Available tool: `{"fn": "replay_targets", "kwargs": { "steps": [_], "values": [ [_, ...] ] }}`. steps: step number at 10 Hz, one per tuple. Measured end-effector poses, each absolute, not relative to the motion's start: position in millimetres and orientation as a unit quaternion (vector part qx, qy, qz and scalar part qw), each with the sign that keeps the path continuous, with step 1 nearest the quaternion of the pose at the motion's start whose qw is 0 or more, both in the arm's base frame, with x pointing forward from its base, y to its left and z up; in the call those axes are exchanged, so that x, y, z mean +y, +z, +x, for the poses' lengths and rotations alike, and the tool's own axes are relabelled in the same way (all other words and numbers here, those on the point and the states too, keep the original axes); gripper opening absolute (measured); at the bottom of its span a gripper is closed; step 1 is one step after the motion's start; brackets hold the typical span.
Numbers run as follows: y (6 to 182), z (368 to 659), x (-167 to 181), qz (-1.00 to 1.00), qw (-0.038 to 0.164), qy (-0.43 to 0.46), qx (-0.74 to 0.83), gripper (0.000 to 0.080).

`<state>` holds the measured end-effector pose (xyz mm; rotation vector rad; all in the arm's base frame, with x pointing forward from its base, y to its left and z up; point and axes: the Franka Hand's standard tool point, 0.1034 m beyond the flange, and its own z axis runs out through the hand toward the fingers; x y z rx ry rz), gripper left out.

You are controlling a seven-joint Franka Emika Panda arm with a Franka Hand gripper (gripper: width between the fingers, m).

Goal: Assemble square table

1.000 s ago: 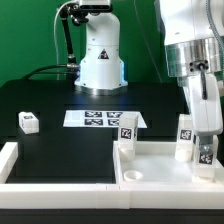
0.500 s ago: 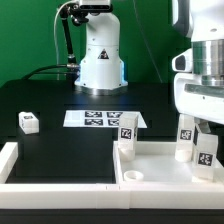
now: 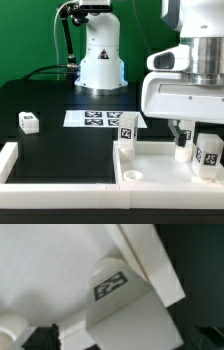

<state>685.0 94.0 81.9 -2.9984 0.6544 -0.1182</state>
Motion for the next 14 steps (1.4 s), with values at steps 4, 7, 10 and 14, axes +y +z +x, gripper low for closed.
{"fn": "replay_targets", "kwargs": {
  "steps": [4, 7, 10, 14],
  "values": [
    [81.8, 685.2, 93.8, -0.953, 0.039, -0.036, 0.297, 0.0401],
    [81.4, 684.8, 93.1, -0.920, 0.042, -0.032, 0.389, 0.0294],
    [79.3, 682.3, 91.1, -0.829, 0.046, -0.022, 0.557, 0.0294],
    [79.1, 675.5, 94.5, -0.616, 0.072, -0.009, 0.785, 0.0294]
  ]
}}
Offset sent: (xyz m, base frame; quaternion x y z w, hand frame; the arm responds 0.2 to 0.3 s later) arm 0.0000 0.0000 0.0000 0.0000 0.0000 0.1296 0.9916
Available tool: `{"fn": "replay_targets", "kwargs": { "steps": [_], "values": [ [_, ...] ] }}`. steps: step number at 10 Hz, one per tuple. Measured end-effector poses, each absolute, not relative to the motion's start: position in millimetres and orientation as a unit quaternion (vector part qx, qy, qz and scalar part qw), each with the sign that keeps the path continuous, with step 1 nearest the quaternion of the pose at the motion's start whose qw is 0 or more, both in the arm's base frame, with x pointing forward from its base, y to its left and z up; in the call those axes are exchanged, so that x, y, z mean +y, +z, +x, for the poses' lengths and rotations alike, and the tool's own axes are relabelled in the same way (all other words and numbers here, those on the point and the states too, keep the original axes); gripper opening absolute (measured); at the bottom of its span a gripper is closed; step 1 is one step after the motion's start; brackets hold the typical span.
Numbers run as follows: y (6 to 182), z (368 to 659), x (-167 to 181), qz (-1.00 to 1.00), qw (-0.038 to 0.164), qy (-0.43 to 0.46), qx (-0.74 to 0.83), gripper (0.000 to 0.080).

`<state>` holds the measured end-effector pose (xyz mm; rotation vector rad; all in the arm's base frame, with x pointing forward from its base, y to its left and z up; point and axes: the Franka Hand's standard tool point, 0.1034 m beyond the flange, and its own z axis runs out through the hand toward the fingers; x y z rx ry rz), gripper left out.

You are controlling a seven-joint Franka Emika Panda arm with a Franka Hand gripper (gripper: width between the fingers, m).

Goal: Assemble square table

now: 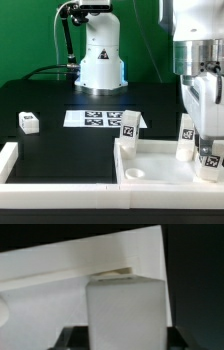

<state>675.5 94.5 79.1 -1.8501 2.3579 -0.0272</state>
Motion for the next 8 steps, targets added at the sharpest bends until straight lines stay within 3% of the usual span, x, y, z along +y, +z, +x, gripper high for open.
{"fn": "replay_targets", "kwargs": {
  "steps": [2, 3, 4, 5, 8],
  "values": [
    [78.3, 674.5, 92.7, -0.615, 0.069, -0.008, 0.785, 0.0294],
    [76.9, 673.1, 94.3, -0.651, 0.063, -0.009, 0.756, 0.0342],
    [73.7, 669.5, 100.6, -0.725, 0.041, -0.002, 0.688, 0.0528],
    [74.9, 675.0, 101.1, -0.797, 0.043, -0.010, 0.602, 0.0617],
    [75.0, 676.7, 99.5, -0.865, 0.044, -0.022, 0.499, 0.0644]
  ]
}}
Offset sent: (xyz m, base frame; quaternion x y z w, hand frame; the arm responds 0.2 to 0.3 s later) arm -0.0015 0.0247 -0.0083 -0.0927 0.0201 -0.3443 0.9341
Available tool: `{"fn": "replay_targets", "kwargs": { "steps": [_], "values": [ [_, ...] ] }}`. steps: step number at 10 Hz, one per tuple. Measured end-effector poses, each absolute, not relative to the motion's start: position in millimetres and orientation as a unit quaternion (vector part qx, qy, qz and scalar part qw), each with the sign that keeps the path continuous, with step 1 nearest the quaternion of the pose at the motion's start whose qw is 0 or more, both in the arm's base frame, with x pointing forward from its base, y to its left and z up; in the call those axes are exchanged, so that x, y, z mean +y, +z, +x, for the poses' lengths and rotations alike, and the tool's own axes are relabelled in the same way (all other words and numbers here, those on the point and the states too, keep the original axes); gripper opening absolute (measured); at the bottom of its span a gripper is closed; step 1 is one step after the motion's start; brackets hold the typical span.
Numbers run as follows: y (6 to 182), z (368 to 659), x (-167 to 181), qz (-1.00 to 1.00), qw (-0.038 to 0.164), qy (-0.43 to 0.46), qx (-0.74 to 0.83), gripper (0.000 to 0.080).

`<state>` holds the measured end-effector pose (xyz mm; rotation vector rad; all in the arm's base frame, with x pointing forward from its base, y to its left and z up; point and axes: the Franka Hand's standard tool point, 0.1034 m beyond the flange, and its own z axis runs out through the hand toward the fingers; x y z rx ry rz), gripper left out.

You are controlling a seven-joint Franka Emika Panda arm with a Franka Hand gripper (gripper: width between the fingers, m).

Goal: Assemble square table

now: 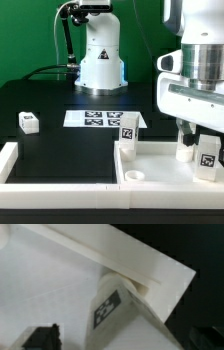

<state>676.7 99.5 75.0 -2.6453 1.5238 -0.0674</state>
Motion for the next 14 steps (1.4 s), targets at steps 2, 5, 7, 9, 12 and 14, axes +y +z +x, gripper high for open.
{"fn": "replay_targets", "kwargs": {
  "steps": [2, 5, 7, 9, 12, 14],
  "values": [
    [75.8, 677.6, 104.9, -0.937, 0.012, -0.045, 0.347, 0.0648],
    [76.0, 678.8, 117.0, -0.964, -0.006, -0.064, 0.259, 0.0649],
    [76.1, 678.9, 116.4, -0.959, -0.005, -0.064, 0.276, 0.0534],
    [74.8, 676.7, 110.5, -0.941, -0.007, -0.059, 0.334, 0.0292],
    [74.2, 675.9, 104.7, -0.852, 0.022, -0.047, 0.520, 0.0292],
    [72.7, 675.1, 107.0, -0.744, 0.057, -0.019, 0.666, 0.0292]
  ]
}}
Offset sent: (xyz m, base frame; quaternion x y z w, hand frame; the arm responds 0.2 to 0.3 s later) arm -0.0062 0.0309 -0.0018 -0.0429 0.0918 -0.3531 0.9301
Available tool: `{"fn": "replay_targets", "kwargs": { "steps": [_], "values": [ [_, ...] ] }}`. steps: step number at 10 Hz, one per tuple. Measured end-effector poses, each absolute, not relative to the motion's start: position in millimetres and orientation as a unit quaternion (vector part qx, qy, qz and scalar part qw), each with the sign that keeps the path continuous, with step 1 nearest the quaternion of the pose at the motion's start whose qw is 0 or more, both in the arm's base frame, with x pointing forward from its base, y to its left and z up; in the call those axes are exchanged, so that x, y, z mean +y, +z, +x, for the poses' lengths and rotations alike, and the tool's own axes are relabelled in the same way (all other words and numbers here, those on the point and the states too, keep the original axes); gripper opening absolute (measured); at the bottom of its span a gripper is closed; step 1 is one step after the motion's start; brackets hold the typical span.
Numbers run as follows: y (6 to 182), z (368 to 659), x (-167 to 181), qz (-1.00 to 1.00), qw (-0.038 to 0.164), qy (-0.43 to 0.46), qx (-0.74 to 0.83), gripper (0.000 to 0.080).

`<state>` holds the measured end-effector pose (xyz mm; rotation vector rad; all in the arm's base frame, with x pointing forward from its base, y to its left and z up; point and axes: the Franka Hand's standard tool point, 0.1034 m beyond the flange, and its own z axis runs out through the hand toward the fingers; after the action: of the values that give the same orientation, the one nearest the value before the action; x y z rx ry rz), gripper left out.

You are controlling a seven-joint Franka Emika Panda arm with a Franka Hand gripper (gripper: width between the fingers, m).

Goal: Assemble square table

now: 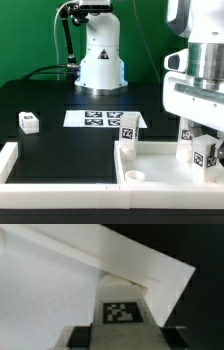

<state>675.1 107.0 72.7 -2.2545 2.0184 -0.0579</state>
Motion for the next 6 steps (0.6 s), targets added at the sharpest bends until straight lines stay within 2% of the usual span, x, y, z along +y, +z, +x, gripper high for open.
{"fn": "replay_targets", "kwargs": {
  "steps": [1, 2, 4, 5, 6],
  "values": [
    [71.8, 675.9, 109.7, -0.681, 0.077, -0.005, 0.728, 0.0292],
    [72.4, 676.7, 109.7, -0.642, 0.086, 0.005, 0.762, 0.0292],
    [72.7, 676.7, 112.3, -0.606, 0.086, 0.009, 0.790, 0.0292],
    [72.2, 676.4, 113.4, -0.648, 0.080, -0.004, 0.758, 0.0365],
    [70.5, 675.0, 123.1, -0.716, 0.068, -0.035, 0.694, 0.0365]
  ]
}}
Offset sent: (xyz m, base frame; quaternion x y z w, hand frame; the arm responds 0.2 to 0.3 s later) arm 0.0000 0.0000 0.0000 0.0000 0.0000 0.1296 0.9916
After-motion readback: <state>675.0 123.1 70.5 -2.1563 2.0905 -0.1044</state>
